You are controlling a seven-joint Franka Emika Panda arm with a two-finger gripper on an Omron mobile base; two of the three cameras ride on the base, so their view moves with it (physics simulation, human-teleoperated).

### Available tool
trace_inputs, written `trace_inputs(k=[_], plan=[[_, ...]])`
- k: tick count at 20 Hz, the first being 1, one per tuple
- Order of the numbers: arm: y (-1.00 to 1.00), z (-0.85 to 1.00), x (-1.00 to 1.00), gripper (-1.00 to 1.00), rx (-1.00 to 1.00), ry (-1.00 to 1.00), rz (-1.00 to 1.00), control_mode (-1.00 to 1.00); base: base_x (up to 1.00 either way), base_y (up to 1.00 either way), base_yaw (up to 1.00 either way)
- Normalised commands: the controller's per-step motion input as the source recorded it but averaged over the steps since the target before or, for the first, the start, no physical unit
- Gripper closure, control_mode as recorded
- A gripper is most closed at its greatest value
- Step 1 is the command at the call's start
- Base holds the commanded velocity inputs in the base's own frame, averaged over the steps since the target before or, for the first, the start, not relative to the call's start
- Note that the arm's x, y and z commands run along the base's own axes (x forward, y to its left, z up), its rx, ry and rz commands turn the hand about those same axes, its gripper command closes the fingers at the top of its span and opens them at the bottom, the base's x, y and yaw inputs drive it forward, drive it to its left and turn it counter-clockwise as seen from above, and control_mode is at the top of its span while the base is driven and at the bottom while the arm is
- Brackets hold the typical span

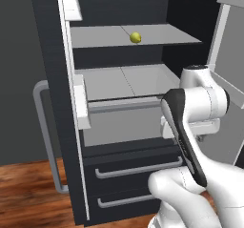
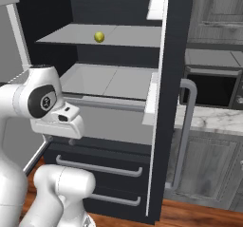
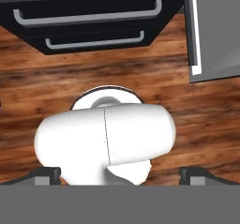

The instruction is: Retrieve a lemon from the fridge and place it on the cutting board with the fish.

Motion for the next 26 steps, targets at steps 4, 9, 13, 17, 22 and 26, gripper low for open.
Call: trace_inputs(k=[4,9,13,17,22,26], plan=[[0.00,0.00,0.00,-1.00,0.00,0.00,0.00,-1.00,0.00,0.00,0.00],[0.00,0.00,0.03,-1.00,0.00,-0.02,0.00,-1.00,0.00,0.00,0.00],[0.00,0.00,0.07,-1.00,0.00,0.00,0.00,1.00,0.37,0.00,0.00],[0.00,0.00,0.00,-1.00,0.00,0.00,0.00,1.00,0.80,0.00,0.00],[0.00,0.00,0.00,-1.00,0.00,0.00,0.00,1.00,0.73,0.00,0.00],[0.00,0.00,0.00,-1.00,0.00,0.00,0.00,1.00,0.51,0.00,0.00]])
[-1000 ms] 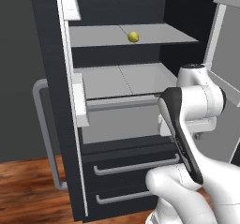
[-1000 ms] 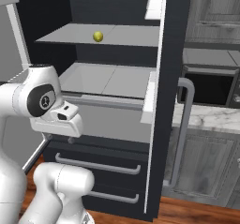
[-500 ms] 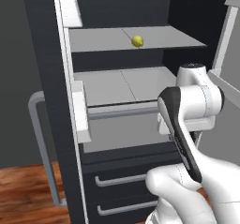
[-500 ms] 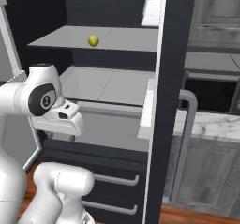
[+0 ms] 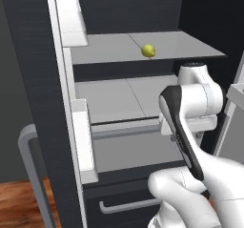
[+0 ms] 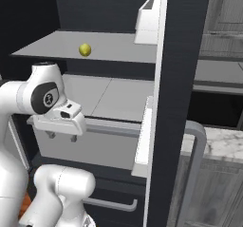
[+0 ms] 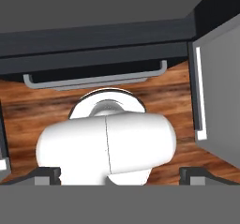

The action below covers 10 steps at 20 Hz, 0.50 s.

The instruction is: Retrieve a lemon from the fridge and place it on the cutting board with the fish.

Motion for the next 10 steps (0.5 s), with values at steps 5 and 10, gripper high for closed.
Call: trace_inputs(k=[5,10], plan=[[0.00,0.00,0.00,-1.00,0.00,0.00,0.00,1.00,0.47,0.00,0.00],[0.00,0.00,0.04,-1.00,0.00,-0.01,0.00,-1.00,0.17,0.00,0.00]])
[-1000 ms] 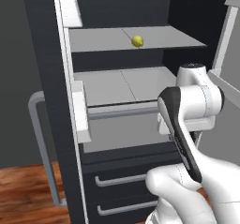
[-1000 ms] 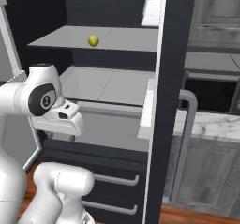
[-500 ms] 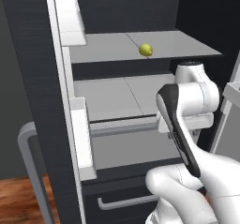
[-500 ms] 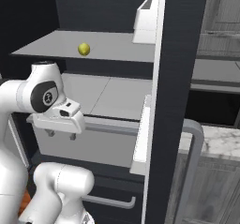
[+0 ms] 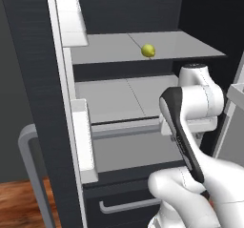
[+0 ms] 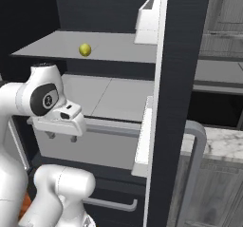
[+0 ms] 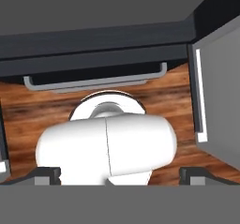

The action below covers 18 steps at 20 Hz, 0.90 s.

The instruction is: Retrieve a lemon from the fridge and place it on the cutting board with the fish.

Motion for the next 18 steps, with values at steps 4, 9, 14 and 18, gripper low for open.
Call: trace_inputs(k=[4,9,14,18], plan=[[0.00,0.11,0.01,-1.00,0.00,-0.18,0.04,-1.00,0.00,0.00,0.00],[0.04,0.47,0.00,-1.00,0.00,-0.40,0.08,-1.00,0.00,0.00,0.00],[0.18,0.81,0.00,-1.00,0.00,-0.39,0.03,-1.00,0.00,0.00,0.00],[0.28,0.99,0.00,-1.00,0.00,-0.22,0.00,-1.00,0.00,0.00,0.00]])
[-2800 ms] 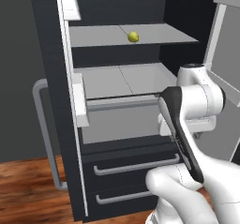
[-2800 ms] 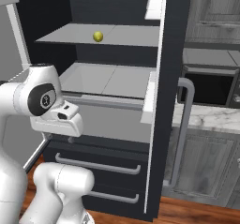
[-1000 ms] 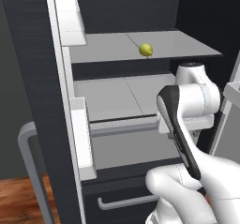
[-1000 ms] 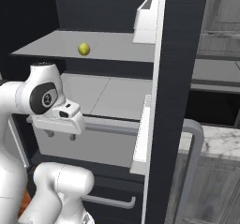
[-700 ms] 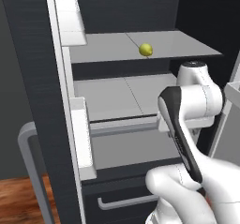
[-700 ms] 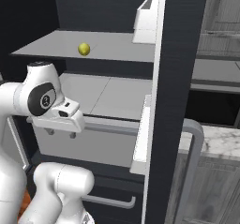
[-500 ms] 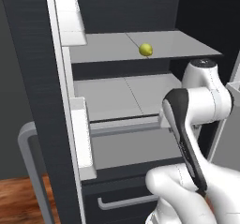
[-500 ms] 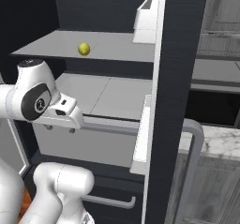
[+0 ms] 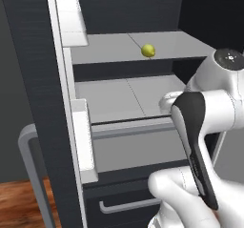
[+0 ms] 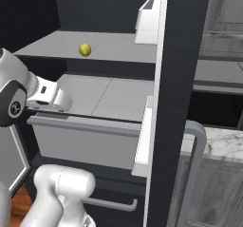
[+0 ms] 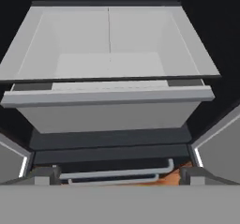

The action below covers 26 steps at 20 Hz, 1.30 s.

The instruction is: Retrieve a lemon from the fridge and place it on the cutting board with the fish.

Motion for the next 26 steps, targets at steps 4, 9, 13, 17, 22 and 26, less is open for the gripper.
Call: trace_inputs(k=[4,9,13,17,22,26], plan=[[0.04,0.99,0.01,-1.00,0.00,-0.05,0.00,-1.00,0.00,0.00,0.00],[0.01,0.37,0.17,-1.00,0.03,0.06,0.01,-1.00,0.00,0.00,0.00],[-0.06,0.00,0.37,-1.00,0.04,-0.02,0.00,-1.00,0.00,0.00,0.00],[0.00,-0.19,0.30,-1.00,0.00,-0.24,0.00,-1.00,0.00,0.00,0.00],[0.00,-0.04,0.53,-1.00,0.00,-0.18,0.00,-1.00,0.00,0.00,0.00],[0.00,0.19,0.53,-1.00,0.00,-0.05,0.00,-1.00,0.00,0.00,0.00]])
